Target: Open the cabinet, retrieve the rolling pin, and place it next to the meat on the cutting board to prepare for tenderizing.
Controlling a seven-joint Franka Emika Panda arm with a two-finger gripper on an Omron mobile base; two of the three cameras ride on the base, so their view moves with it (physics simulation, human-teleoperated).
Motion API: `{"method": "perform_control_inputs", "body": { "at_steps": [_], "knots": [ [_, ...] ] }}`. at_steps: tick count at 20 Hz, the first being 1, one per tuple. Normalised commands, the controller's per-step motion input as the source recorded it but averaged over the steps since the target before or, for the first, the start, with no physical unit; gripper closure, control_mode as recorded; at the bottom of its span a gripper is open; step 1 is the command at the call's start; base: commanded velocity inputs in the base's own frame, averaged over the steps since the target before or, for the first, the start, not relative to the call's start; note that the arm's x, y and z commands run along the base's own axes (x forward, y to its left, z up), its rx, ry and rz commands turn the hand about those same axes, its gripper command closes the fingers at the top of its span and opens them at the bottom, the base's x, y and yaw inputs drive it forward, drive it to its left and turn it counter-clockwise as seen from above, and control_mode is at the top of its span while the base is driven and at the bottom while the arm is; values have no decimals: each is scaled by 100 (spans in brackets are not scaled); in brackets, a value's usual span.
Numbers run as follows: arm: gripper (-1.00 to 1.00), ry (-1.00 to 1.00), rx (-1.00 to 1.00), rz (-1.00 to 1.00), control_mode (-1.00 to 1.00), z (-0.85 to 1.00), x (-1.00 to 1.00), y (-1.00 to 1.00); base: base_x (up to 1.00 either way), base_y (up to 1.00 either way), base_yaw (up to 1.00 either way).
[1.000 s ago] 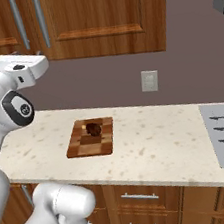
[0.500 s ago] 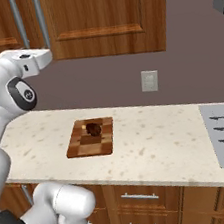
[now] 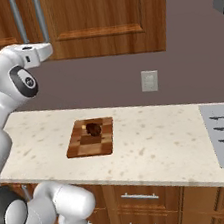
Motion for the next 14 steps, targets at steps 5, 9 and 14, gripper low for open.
{"method": "perform_control_inputs", "body": {
  "at_steps": [5, 9, 14],
  "knots": [
    [-100, 6, 0, 0, -100, 2, 42, -2, 0, 0, 0],
    [-100, 8, 0, 0, -100, 13, 33, -19, 0, 0, 0],
    [-100, 7, 0, 0, -100, 24, 26, -19, 0, 0, 0]
  ]
}}
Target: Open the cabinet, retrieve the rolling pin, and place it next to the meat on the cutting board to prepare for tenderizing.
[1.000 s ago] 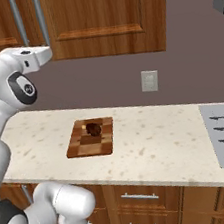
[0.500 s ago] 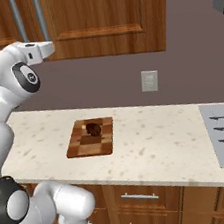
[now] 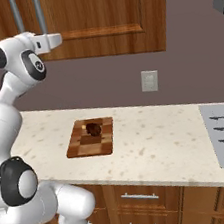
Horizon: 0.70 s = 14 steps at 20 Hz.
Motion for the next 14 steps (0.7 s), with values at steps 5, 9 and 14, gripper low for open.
{"method": "perform_control_inputs", "body": {
  "at_steps": [5, 9, 14],
  "knots": [
    [-100, 5, 0, 0, -100, 17, 26, 0, 0, 0, 0],
    [-100, 3, 0, 0, -100, 2, 27, 10, 0, 0, 0],
    [100, 4, 0, 0, -100, 0, 37, 26, 0, 0, 0]
  ]
}}
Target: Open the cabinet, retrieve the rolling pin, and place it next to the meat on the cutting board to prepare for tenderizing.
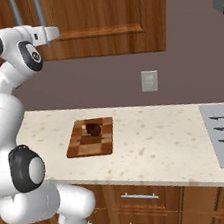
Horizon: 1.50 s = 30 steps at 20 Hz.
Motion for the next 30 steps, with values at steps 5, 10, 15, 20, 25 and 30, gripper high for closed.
{"method": "perform_control_inputs", "body": {
  "at_steps": [5, 10, 15, 20, 25, 30],
  "knots": [
    [100, 2, 0, 0, -100, 0, 33, 19, 0, 0, 0],
    [100, 1, 0, 0, -100, 0, 7, 10, 0, 0, 0],
    [100, 0, 1, 0, -100, -5, 17, 1, 0, 0, 0],
    [100, 0, 4, 1, -100, -5, 29, -1, 0, 0, 0],
    [100, 1, 1, 2, -100, -8, 18, -1, 0, 0, 0],
    [100, 0, 0, 0, -100, 0, 3, 0, 0, 0, 0]
  ]
}}
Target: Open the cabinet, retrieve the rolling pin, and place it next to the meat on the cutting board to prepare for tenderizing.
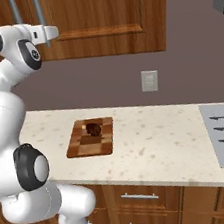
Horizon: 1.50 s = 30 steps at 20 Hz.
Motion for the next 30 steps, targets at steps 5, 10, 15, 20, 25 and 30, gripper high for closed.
{"method": "perform_control_inputs", "body": {
  "at_steps": [5, 10, 15, 20, 25, 30],
  "knots": [
    [100, 0, 0, 0, -100, 0, 1, 0, 0, 0, 0],
    [100, 0, 0, 0, -100, 0, -5, -2, 0, 0, 0],
    [100, 0, 0, 0, -100, 0, -40, -20, 0, 0, 0],
    [100, 0, 0, 1, -100, 0, -51, -29, 0, 0, 0],
    [100, 0, 0, 2, -100, 0, -58, -37, 0, 0, 0],
    [100, 0, 0, 6, -100, -1, -56, -45, 0, 0, 0]
  ]
}}
